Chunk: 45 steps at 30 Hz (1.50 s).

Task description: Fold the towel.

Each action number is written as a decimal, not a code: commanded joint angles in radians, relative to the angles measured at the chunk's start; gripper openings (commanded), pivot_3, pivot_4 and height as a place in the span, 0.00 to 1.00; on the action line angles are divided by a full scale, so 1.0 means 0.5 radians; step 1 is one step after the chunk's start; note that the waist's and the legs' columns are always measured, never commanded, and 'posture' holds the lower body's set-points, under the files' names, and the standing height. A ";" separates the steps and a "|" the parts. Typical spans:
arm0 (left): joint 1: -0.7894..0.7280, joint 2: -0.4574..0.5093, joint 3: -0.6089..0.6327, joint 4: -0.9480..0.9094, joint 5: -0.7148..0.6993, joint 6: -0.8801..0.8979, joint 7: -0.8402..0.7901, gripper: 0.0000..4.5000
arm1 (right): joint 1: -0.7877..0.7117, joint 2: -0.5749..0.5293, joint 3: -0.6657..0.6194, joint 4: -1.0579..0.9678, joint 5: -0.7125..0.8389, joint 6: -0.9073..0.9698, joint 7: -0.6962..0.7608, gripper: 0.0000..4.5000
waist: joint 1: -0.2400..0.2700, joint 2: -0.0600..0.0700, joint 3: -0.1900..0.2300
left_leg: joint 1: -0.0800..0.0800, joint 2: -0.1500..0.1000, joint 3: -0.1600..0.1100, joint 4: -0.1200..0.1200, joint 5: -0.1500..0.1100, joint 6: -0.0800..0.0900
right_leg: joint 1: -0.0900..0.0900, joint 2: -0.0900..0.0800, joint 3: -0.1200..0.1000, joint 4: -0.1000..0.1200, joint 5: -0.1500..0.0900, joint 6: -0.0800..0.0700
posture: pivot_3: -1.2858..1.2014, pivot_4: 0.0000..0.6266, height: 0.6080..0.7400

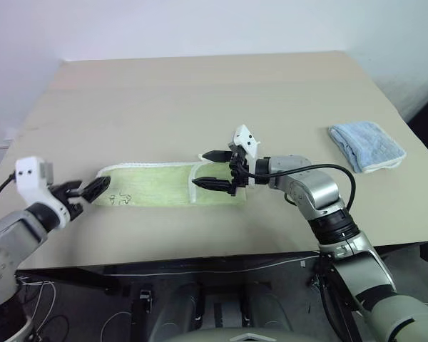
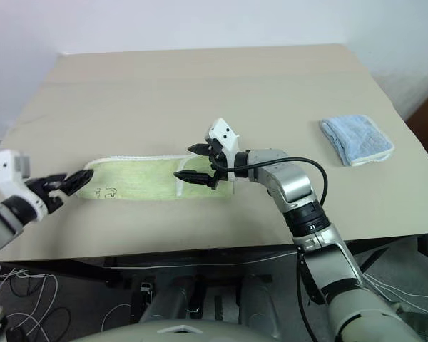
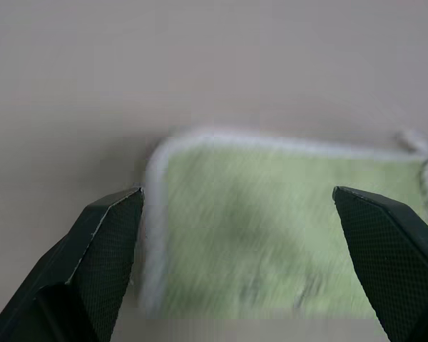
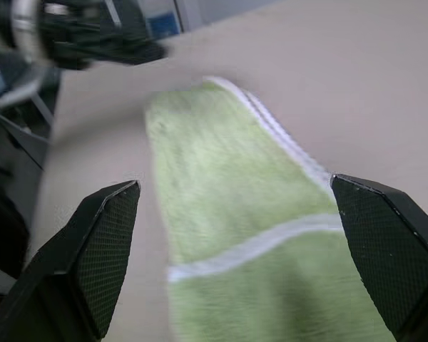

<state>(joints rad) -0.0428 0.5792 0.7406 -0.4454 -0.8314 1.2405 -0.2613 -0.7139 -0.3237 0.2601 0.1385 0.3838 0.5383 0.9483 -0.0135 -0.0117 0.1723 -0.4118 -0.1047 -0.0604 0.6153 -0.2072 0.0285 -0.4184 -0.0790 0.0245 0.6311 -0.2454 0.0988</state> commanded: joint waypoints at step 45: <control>0.066 -0.036 -0.306 0.537 -1.943 -0.901 1.610 0.99 | 0.010 0.078 0.010 -0.008 -0.323 -0.229 -0.015 1.00 | 0.005 -0.004 -0.001 | 0.001 0.000 0.001 -0.004 0.001 -0.002 | 0.001 -0.002 0.001 -0.003 -0.004 -0.008 | 0.52 0.24 1.00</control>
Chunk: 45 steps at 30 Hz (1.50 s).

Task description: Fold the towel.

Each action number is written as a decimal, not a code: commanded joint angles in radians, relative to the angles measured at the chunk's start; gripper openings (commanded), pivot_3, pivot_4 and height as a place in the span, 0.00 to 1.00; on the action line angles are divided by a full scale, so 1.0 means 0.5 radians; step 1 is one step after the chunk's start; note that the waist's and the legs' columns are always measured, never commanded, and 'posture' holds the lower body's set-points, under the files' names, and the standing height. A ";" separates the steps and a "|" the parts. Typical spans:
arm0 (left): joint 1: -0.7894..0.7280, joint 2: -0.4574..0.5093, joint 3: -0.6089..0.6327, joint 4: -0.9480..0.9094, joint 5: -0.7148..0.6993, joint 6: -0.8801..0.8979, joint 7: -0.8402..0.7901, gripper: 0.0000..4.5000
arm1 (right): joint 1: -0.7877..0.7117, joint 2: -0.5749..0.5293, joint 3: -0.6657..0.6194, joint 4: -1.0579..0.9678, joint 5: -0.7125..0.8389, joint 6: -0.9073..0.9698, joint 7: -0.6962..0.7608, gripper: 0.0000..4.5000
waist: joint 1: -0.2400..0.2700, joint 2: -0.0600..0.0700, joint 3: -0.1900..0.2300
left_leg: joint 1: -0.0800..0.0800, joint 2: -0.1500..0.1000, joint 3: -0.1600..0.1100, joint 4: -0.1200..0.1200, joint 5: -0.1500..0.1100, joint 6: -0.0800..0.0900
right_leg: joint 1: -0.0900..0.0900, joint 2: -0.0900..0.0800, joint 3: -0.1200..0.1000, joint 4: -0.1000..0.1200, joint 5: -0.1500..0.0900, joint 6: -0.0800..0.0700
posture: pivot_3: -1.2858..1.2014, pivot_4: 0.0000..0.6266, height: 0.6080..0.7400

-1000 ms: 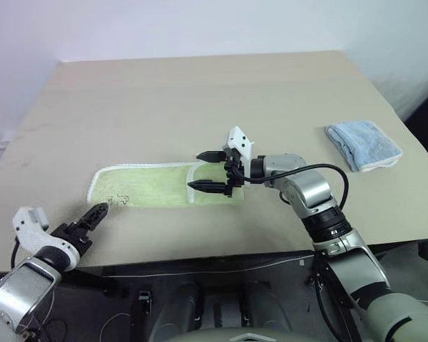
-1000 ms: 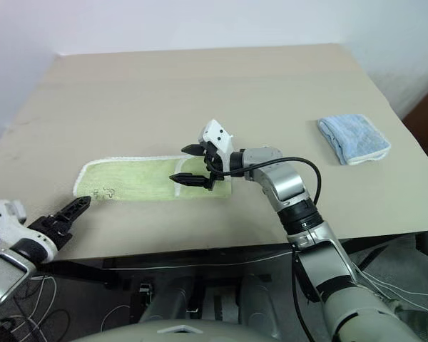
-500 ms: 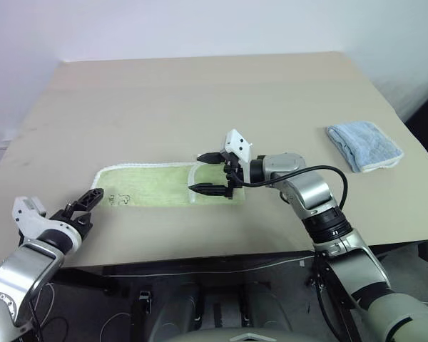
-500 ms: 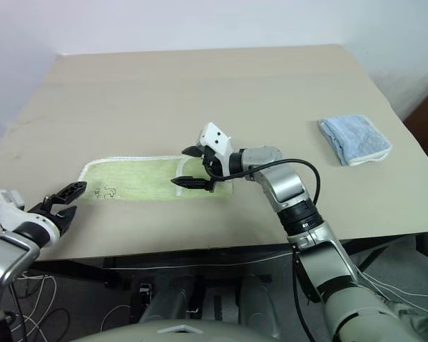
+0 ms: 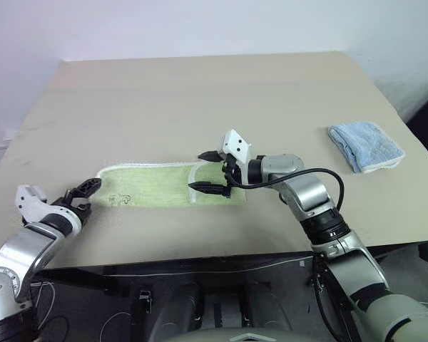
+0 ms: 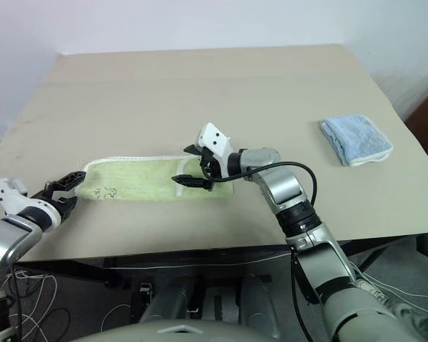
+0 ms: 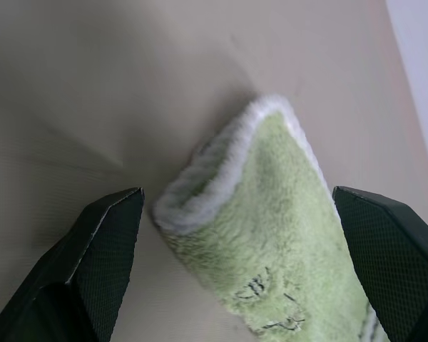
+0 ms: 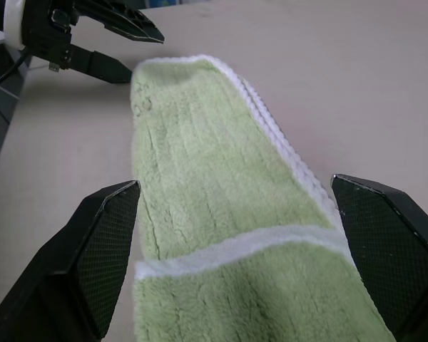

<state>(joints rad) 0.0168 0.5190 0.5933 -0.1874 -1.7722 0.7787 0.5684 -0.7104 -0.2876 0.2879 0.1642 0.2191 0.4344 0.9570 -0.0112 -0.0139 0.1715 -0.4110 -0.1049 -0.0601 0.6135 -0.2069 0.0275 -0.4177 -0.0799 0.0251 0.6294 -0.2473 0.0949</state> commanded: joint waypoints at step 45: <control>-1.158 0.733 -0.734 0.305 -0.224 0.755 -0.708 0.01 | 0.109 -0.329 -0.585 -0.112 0.188 0.144 -0.299 1.00 | -0.007 0.001 0.001 | -0.026 -0.002 0.000 -0.003 0.002 -0.002 | -0.020 0.000 0.001 0.002 0.003 0.006 | 0.52 0.24 1.00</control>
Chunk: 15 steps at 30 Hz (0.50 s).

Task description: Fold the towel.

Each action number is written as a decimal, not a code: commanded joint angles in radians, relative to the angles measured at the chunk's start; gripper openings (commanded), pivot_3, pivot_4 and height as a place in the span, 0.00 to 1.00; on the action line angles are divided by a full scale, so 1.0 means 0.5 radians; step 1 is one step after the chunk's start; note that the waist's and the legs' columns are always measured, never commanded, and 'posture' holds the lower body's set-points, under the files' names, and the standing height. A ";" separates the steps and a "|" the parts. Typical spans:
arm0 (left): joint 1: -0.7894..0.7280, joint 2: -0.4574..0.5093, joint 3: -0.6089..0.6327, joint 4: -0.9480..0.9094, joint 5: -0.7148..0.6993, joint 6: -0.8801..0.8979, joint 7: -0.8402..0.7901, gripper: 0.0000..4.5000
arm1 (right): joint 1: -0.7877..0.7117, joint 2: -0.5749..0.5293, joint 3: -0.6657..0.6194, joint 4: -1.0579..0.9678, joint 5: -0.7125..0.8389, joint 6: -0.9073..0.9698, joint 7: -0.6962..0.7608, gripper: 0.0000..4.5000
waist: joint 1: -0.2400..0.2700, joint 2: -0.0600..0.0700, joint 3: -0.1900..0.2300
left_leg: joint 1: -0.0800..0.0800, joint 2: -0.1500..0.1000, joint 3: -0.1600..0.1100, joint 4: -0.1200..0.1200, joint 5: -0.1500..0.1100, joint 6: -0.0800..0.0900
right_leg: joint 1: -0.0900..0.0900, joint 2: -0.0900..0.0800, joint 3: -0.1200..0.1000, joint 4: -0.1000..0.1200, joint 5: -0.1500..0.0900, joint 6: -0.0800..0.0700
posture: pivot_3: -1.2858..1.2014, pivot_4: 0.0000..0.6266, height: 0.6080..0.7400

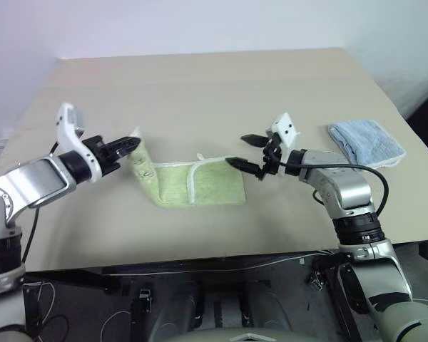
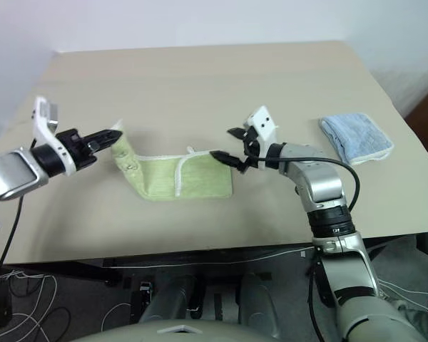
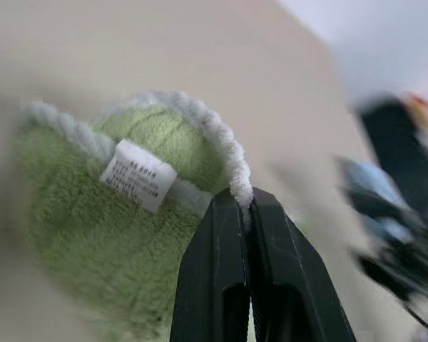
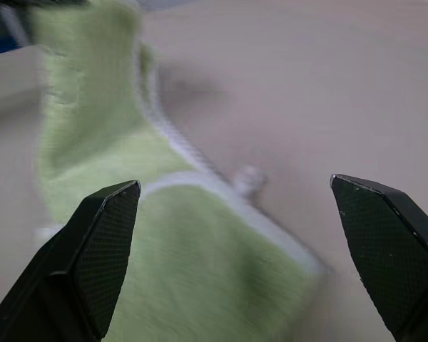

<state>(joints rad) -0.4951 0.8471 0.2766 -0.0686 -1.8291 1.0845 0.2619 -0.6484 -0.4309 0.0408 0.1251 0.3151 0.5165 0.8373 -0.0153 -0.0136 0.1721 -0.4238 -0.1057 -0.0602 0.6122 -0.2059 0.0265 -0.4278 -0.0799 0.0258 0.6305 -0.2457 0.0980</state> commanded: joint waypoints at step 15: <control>-0.774 -0.386 -0.740 0.478 0.731 0.528 -0.929 0.01 | 0.364 -0.150 -0.319 -0.441 0.017 0.149 -0.436 1.00 | 0.005 0.000 0.000 | -0.004 -0.002 -0.001 0.003 0.009 -0.005 | -0.001 0.000 0.000 0.000 0.000 0.000 | 0.52 0.24 1.00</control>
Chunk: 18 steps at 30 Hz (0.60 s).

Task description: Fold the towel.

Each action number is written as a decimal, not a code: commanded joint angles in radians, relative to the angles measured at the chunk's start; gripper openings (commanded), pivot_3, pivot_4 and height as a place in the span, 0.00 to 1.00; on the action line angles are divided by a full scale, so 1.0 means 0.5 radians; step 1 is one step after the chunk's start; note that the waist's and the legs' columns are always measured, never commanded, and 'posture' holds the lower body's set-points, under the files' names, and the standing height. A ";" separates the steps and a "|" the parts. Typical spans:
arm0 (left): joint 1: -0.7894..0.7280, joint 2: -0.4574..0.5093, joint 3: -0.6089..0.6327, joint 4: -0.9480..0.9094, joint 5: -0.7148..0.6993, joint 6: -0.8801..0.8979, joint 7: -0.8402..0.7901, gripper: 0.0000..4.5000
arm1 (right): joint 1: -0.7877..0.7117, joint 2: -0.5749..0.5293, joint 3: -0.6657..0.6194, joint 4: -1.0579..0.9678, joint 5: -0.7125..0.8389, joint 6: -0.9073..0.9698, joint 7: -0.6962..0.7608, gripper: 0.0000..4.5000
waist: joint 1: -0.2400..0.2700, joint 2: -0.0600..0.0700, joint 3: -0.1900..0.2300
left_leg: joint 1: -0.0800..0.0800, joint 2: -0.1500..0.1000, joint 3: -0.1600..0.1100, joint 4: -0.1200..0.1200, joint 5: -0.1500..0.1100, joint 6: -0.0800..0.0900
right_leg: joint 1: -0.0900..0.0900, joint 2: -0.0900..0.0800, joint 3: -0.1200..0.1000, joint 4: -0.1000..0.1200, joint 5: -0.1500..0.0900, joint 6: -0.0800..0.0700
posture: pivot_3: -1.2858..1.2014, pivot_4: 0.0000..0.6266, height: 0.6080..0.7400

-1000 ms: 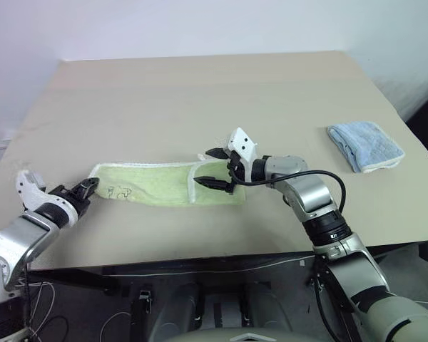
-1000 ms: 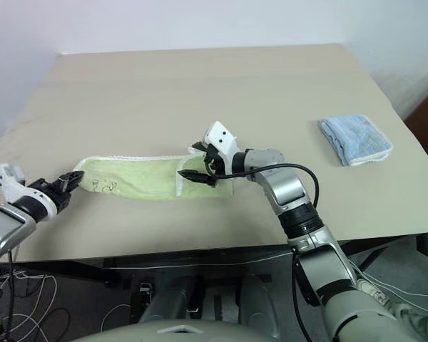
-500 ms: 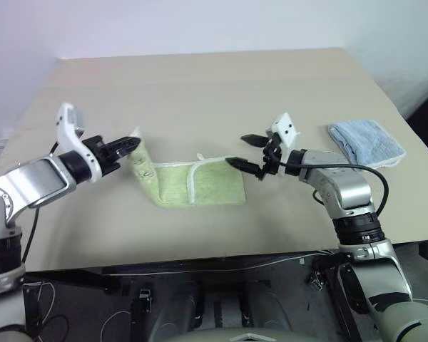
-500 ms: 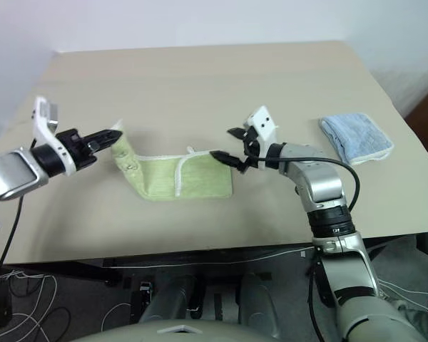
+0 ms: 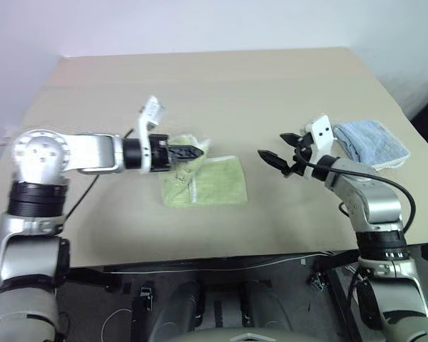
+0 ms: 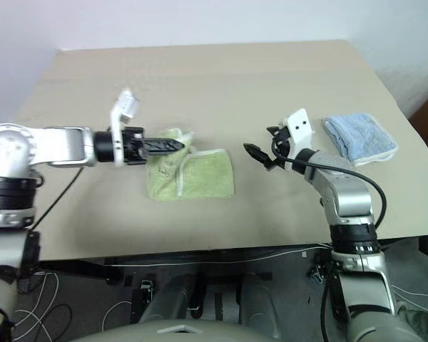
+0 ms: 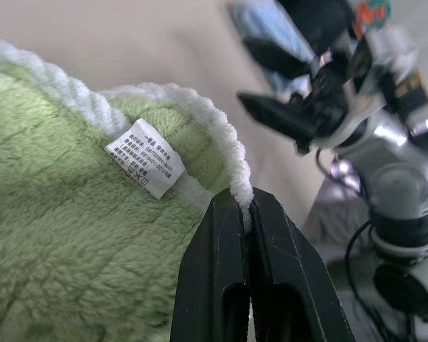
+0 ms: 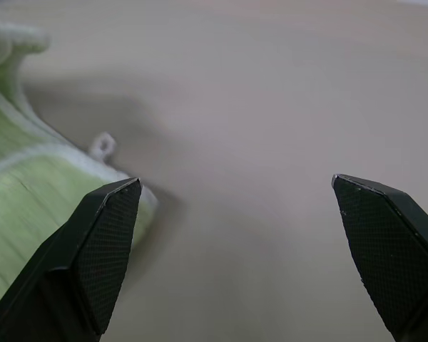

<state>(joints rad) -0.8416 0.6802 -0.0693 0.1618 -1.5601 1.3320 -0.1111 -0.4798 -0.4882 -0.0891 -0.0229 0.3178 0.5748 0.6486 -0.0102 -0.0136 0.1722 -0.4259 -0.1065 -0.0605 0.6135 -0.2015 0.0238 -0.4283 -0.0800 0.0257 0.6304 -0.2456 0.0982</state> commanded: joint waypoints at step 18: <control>-0.217 -0.467 -0.183 0.172 1.093 0.090 -0.893 0.01 | 0.192 -0.077 -0.184 -0.373 0.050 0.150 -0.253 1.00 | 0.000 0.000 0.001 | 0.000 0.001 0.000 0.000 -0.004 0.007 | 0.000 0.000 0.000 0.000 0.000 0.000 | 0.52 0.24 1.00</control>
<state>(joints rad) -0.9261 0.4515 -0.1778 0.2829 -1.0302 1.3696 -0.5300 -0.3689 -0.5235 -0.1654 -0.1740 0.3365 0.6696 0.5299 -0.0100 -0.0138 0.1725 -0.4261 -0.1060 -0.0606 0.6137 -0.2035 0.0275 -0.4284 -0.0802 0.0256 0.6306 -0.2455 0.0983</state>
